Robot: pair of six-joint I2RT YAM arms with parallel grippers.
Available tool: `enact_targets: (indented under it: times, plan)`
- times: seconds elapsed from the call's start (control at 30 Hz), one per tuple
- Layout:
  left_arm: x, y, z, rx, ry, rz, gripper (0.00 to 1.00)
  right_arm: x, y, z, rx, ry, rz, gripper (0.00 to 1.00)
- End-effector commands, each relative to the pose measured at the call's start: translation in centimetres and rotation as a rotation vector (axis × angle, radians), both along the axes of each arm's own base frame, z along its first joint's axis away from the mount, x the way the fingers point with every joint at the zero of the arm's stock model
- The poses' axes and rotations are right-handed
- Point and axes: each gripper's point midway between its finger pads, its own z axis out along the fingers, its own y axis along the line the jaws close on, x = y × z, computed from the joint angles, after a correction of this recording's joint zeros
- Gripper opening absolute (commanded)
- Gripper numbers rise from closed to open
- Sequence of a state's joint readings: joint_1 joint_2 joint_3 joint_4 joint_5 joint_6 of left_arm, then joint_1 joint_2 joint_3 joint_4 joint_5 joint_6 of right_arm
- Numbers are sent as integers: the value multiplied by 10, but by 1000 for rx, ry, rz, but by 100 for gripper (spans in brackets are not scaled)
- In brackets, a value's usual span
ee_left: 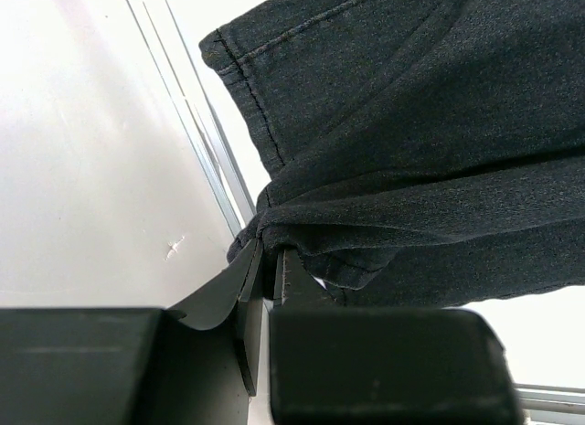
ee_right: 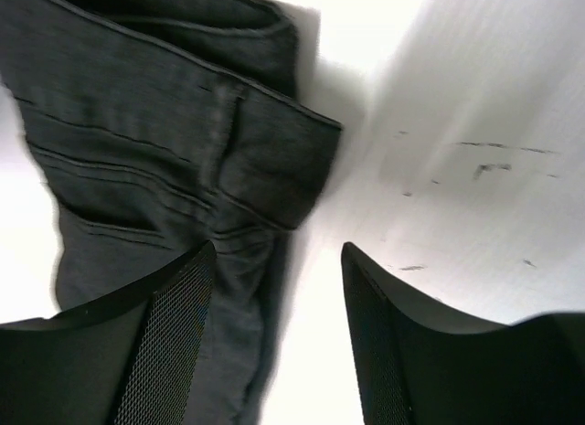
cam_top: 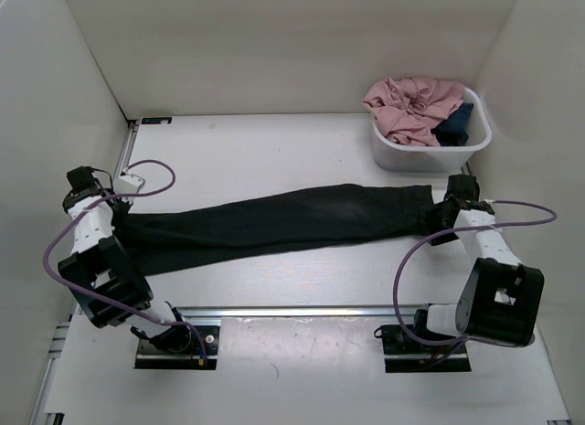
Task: Fold and stack the trousers
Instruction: Fold the trousers
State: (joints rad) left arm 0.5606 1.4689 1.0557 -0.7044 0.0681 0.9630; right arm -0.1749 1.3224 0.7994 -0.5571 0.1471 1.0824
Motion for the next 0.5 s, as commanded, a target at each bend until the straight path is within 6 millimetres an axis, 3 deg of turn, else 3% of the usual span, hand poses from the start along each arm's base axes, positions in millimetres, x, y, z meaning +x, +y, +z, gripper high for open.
enact_targets:
  times: [0.0, 0.17, 0.33, 0.43, 0.47]
  plan:
    - [4, 0, 16, 8, -44, 0, 14, 12, -6, 6, -6, -61, -66, 63]
    - [4, 0, 16, 8, -44, 0, 14, 15, -3, -5, 28, -48, -88, 70]
    - [3, -1, 15, 3, -36, 0, 14, 19, -3, -20, 37, -6, -97, 68]
    - [3, -1, 15, 3, -36, 0, 14, 22, -6, -29, 34, 14, -112, 56]
    - [3, -1, 15, 3, -36, 0, 14, 18, -7, -32, 30, 47, -116, 44]
